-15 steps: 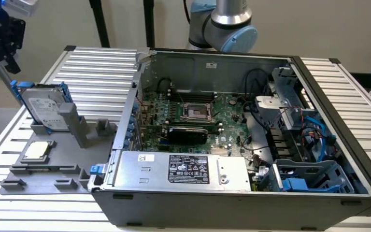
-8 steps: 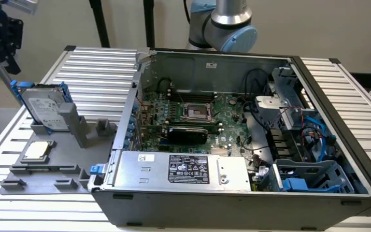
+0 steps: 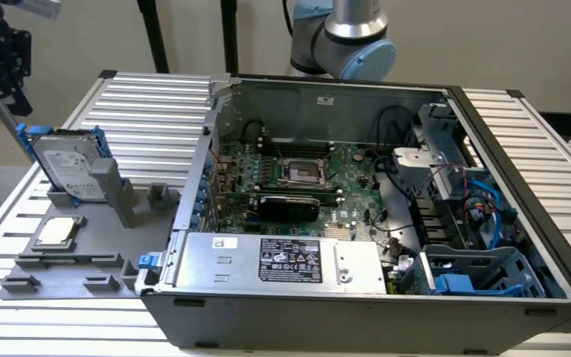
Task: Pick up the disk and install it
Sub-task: 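Pick up the disk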
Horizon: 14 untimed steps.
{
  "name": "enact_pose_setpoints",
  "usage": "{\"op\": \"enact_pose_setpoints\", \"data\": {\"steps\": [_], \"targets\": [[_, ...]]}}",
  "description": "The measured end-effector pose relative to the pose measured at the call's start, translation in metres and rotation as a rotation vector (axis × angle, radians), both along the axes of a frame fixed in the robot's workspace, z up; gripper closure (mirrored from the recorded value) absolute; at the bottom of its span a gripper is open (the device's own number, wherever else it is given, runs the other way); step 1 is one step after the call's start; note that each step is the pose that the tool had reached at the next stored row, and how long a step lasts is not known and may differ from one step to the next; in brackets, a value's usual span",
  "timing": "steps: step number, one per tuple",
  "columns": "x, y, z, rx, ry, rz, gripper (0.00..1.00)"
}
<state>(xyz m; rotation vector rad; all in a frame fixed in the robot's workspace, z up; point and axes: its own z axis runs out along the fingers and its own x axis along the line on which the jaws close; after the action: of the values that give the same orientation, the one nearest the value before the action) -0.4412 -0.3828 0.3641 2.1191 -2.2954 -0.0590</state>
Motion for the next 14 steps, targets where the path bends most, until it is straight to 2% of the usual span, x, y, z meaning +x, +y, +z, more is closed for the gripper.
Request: {"op": "enact_pose_setpoints", "data": {"steps": [2,8,14], "targets": [[0.0,0.0,-0.0004,0.0,-0.0018,0.036,0.89],[0.0003,0.0,-0.0016,0.0,-0.0161,0.109,0.89],[0.0026,0.0002,-0.0044,0.0056,-0.0177,0.135,0.89]]}}
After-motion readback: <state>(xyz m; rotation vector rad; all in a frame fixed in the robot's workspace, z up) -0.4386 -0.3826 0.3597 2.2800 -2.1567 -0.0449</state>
